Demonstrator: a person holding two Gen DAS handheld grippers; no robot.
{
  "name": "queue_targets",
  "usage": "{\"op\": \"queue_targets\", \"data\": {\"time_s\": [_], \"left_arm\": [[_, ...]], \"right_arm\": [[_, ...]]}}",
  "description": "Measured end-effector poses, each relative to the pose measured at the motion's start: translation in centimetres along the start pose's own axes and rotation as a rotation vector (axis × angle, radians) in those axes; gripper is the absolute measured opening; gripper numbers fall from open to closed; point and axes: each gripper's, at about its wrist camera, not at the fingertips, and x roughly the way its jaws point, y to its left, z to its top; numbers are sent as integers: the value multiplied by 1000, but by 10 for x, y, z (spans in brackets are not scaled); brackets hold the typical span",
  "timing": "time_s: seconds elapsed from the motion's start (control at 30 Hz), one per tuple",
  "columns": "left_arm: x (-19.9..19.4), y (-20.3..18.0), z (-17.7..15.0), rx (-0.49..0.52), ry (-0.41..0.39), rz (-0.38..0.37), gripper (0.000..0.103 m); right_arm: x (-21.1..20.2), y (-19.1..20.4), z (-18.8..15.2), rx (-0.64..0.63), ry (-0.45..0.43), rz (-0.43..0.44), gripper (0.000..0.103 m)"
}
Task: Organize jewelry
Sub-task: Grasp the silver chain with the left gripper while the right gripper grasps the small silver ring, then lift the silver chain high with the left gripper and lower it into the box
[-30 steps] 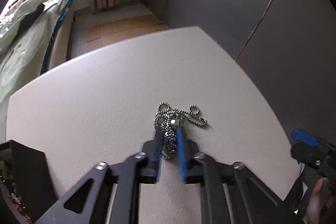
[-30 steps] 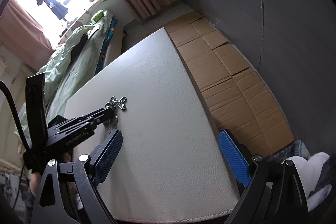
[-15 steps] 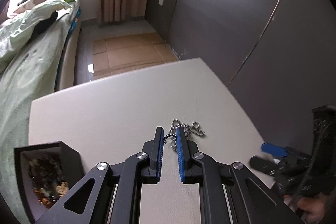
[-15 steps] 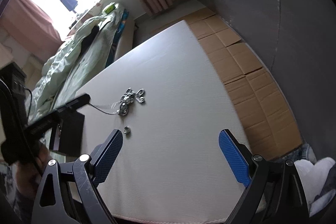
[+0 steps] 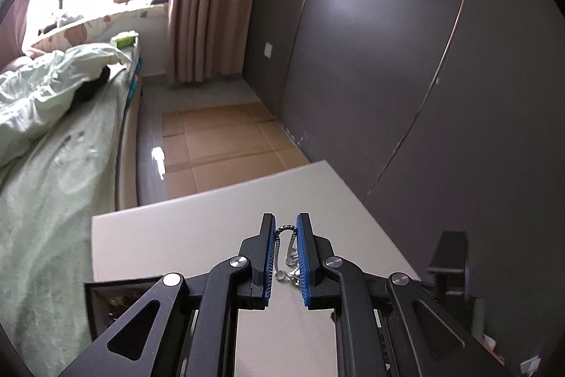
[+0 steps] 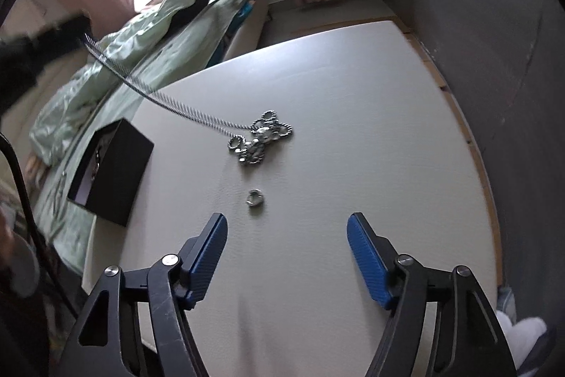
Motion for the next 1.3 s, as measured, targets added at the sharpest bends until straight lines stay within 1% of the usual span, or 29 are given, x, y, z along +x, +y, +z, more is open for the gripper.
{"op": "queue_targets", "data": {"time_s": [0.07,0.13,0.17,0.27,0.4,0.53,0.6,0.67,0.73,0.77,0.83,0.87,0.93,1.13,1.3], "left_arm": [[-8,3,1,-8,-16,1,12],[-14,7,2,-19,-30,3,12],[-18,10,2,-26,-37,3,12],[-25,17,2,-41,-53,4,12],[-33,28,3,-56,-72,6,12],[-43,37,5,-67,-91,-1,12],[-48,40,7,-66,-101,-8,12],[-54,43,11,-64,-117,-19,12],[-60,44,15,-57,-128,-28,12],[-61,45,16,-52,-130,-30,12],[-64,45,21,-35,-128,-29,12],[-65,45,24,-27,-126,-26,12],[-69,44,29,-7,-127,-20,12],[-89,41,45,34,-163,10,12],[-109,32,64,75,-208,40,12]], "right_arm": [[3,5,2,-23,4,-1,64],[8,10,5,-49,13,-4,54],[10,12,6,-61,16,-5,51],[16,20,9,-110,28,-14,48],[22,31,10,-187,35,-62,45],[27,43,12,-284,55,-135,35],[28,48,11,-321,65,-168,33],[28,51,12,-335,72,-178,28],[28,56,11,-341,78,-184,16],[28,59,11,-345,83,-187,14],[28,65,10,-355,84,-225,14],[28,66,10,-349,82,-229,14],[26,66,9,-306,78,-195,14],[11,69,1,-223,27,-133,14],[-14,67,2,-181,-28,-89,14]]}}
